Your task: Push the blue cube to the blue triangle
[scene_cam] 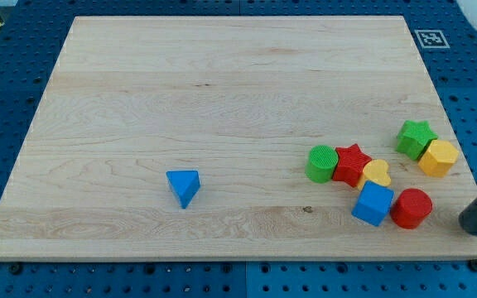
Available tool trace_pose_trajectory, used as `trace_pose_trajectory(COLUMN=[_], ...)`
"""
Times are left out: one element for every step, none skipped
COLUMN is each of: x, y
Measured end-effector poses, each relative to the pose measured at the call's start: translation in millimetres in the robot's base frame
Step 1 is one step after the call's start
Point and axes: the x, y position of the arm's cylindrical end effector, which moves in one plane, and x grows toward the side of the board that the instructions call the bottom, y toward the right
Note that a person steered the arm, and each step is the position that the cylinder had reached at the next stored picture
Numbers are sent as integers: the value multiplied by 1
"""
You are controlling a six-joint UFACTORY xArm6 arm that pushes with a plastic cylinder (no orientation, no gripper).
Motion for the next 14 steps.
trace_pose_trajectory(x=[7, 9, 9, 6, -12, -30, -30, -30, -30, -30, -28, -12, -10, -10], y=[-5, -27, -36, -59, -74, -79, -94, -137, -185, -215, -215, -215, -219, -222])
